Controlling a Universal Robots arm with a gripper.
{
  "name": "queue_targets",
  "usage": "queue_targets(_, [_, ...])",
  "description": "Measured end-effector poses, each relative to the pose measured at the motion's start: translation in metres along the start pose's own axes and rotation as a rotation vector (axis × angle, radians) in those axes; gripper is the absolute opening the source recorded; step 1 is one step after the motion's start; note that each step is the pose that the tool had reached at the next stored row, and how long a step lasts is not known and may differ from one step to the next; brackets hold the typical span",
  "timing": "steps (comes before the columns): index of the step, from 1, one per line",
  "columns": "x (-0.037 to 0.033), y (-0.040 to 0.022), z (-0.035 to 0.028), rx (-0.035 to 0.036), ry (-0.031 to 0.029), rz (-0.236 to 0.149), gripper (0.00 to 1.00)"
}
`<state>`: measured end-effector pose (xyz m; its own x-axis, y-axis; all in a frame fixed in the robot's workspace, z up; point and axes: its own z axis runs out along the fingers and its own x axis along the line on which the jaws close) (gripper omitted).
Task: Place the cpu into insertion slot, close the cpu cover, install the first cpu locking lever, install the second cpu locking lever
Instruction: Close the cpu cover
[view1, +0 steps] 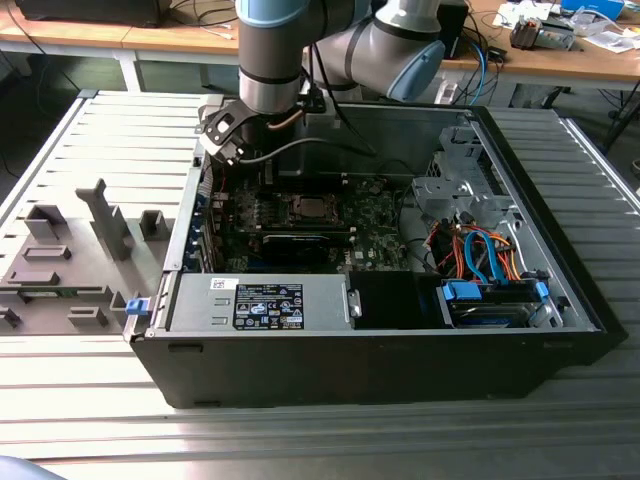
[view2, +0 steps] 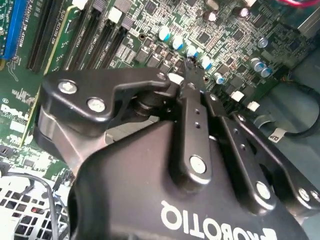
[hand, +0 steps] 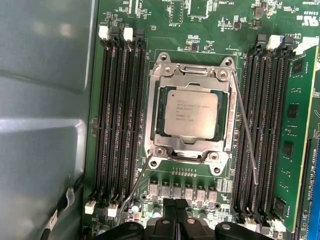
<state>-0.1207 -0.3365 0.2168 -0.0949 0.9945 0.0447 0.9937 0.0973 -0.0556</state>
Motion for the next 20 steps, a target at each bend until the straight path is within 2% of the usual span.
queue_targets(2, [-0.0002,0.0011,0.0002,0.0,0.0001,0.0,0.11])
queue_targets(4, [-0.0007,0.0072,0.0007,0.0007,0.0001,0.001,0.11])
queue_targets(6, [-0.0014,0.0139,0.0012,0.0025,-0.0025,0.0,0.11])
queue_targets(9, [-0.0019,0.0163,0.0014,0.0036,-0.0075,-0.003,0.11])
queue_targets(12, [-0.0046,0.0176,0.0012,0.0036,-0.0077,-0.006,0.11])
queue_targets(15, [-0.0154,0.0319,-0.0001,0.0089,-0.0073,-0.006,0.11])
queue_targets(17, [-0.0177,0.0403,-0.0005,0.0126,-0.007,-0.006,0.11])
queue_targets(18, [-0.0187,0.0491,0.0002,0.0182,-0.0063,-0.006,0.11])
queue_targets(20, [-0.0196,0.058,0.0012,0.0244,-0.0058,-0.006,0.11])
